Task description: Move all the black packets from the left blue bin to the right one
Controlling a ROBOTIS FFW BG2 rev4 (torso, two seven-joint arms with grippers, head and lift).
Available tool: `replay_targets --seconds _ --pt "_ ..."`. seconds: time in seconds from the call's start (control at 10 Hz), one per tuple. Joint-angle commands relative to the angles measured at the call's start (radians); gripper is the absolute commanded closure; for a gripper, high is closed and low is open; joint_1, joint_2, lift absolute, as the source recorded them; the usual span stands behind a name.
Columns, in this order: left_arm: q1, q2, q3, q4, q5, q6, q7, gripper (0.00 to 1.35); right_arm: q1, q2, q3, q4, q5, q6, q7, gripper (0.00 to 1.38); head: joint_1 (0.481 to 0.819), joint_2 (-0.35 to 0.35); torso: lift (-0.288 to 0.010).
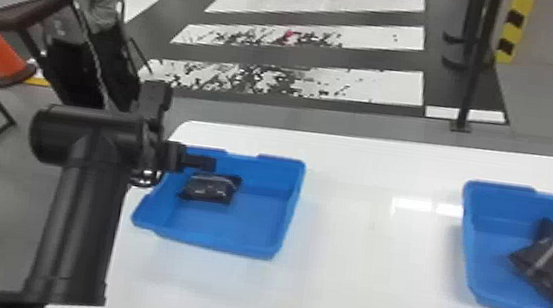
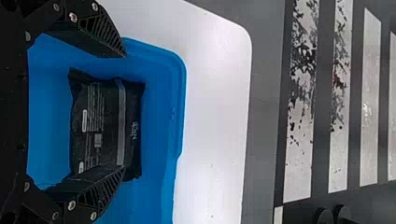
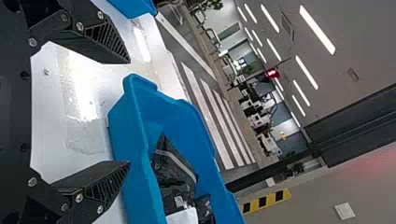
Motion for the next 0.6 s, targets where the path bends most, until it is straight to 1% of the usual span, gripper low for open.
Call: replay_targets --seconds 0.0,0.2,0.3,0.5 --pt "-0.038 -0.013 0.003 0.087 0.014 -0.004 0.002 0.19 -0.002 0.000 0.001 0.004 -0.003 0.002 0.002 0.27 0.695 0.314 -0.138" --pt "-0.065 -0.025 0.039 0.185 0.048 -0.007 0.011 0.19 -0.009 0.000 0.003 0.014 -0.007 0.007 0.006 0.28 0.695 0.302 -0.138" --pt "-0.072 -0.032 0.057 0.207 0.046 -0.007 0.026 0.21 -0.012 0.000 0.003 0.016 -0.011 0.012 0.009 0.28 0.695 0.301 -0.138" --pt "-0.112 -0.036 0.083 0.291 0.060 -0.014 0.058 0.22 -0.012 0.000 0.003 0.024 -0.019 0.024 0.012 0.28 0.695 0.310 -0.138"
